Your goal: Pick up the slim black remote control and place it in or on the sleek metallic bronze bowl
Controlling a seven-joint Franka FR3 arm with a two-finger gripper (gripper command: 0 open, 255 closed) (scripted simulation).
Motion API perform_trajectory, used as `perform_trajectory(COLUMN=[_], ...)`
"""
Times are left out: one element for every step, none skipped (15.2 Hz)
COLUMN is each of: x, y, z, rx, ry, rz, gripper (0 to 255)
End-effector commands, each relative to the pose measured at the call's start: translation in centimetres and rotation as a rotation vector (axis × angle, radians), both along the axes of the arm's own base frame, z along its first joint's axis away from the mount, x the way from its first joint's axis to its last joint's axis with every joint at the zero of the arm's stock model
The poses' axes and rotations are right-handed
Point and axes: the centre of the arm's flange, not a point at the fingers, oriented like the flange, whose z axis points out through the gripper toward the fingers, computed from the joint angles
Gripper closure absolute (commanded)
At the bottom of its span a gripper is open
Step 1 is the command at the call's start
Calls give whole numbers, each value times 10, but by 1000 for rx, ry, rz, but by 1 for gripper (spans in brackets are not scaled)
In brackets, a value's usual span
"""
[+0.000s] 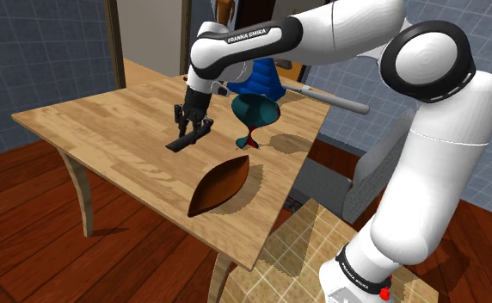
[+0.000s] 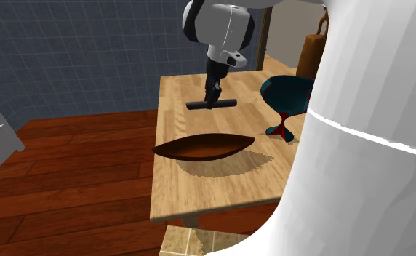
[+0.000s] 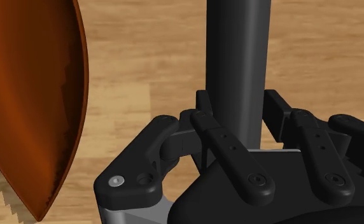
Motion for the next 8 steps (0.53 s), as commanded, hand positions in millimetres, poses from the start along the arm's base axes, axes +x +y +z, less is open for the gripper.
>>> perform_trajectory(x=[0,0,0,0,0,0,0,-13], y=[0,0,0,0,0,0,0,0], z=[11,16,22,27,32,37,39,38], rx=[0,0,0,0,0,0,0,0], ry=[0,0,0,0,0,0,0,0], rz=[0,0,0,0,0,0,0,0], gripper=[255,255,255,255,255,255,255,255])
